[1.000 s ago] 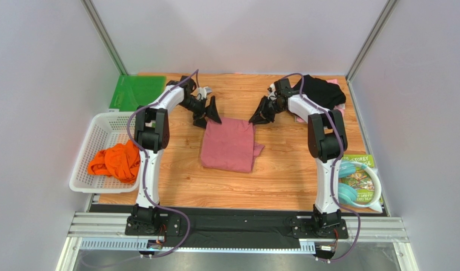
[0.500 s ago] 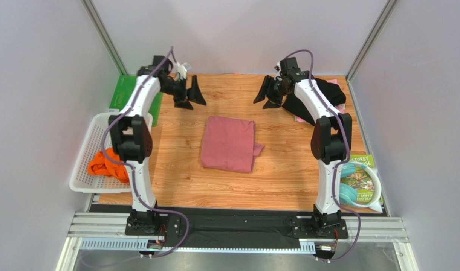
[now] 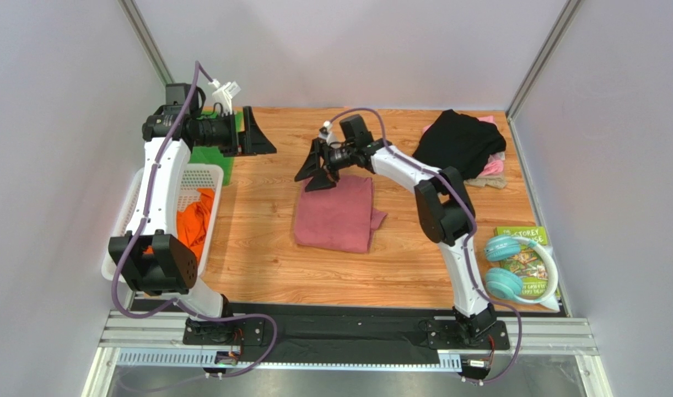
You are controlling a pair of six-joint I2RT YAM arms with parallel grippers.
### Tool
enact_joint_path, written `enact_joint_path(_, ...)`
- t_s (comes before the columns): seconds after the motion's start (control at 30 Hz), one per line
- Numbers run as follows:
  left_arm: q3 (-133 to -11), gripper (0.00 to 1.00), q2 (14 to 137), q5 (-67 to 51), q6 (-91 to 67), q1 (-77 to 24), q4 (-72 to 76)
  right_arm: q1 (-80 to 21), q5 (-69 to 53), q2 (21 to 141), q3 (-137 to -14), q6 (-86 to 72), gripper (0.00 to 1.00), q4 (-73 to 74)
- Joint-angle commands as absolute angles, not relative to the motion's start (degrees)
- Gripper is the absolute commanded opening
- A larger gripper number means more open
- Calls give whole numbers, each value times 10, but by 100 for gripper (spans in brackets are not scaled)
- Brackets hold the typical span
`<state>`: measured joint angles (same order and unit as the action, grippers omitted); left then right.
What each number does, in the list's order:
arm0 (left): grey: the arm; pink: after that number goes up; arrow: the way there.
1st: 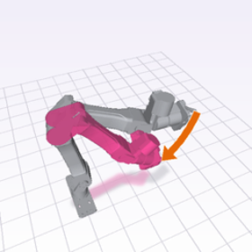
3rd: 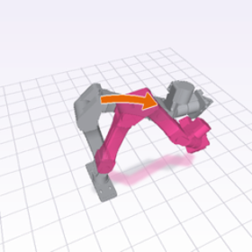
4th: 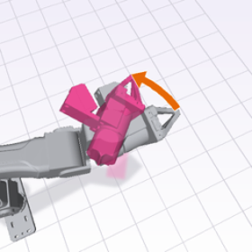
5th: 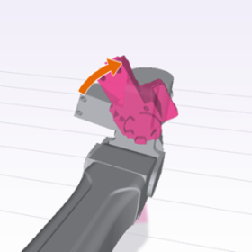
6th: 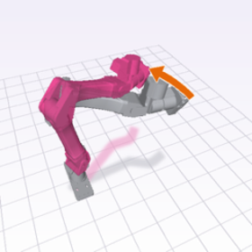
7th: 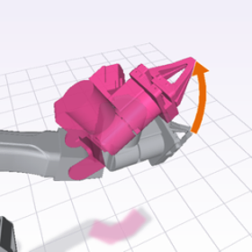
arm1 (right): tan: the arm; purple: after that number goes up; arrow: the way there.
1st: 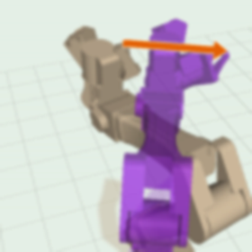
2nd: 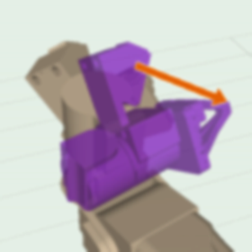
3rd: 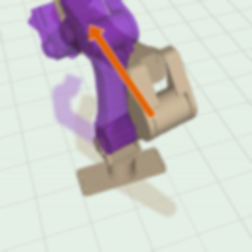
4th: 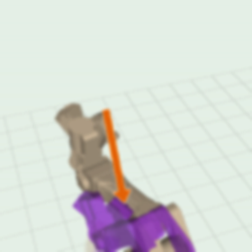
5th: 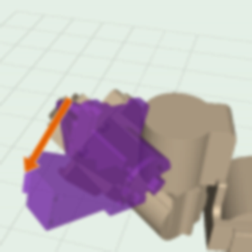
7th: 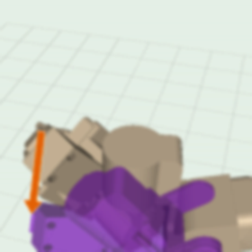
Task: Fold and stack the t-shirts
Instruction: Smooth out wrinkles on the folded tshirt
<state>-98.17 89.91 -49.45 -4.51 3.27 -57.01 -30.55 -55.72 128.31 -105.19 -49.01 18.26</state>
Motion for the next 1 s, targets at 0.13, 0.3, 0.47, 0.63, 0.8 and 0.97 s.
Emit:
enact_joint_path(0.13, -950, 100, 910, -528, -25, 34, -578, -294, -613, 1381, -1075, -562, 62, 99)
enact_joint_path(0.3, -938, 100, 907, -537, -18, 35, -582, -283, -617, 1445, -1081, -562, 61, 100)
enact_joint_path(0.47, -930, 100, 908, -541, -19, 34, -582, -280, -615, 1484, -1088, -525, 61, 148)
enact_joint_path(0.63, -913, 100, 905, -572, -19, 33, -580, -270, -618, 1480, -1114, -490, 61, 199)
enact_joint_path(0.8, -864, 100, 873, -581, 15, -32, -596, -266, -637, 1447, -1171, -497, 62, 207)
enact_joint_path(0.97, -824, 100, 866, -591, 11, -82, -585, -267, -650, 1430, -1172, -542, 62, 154)
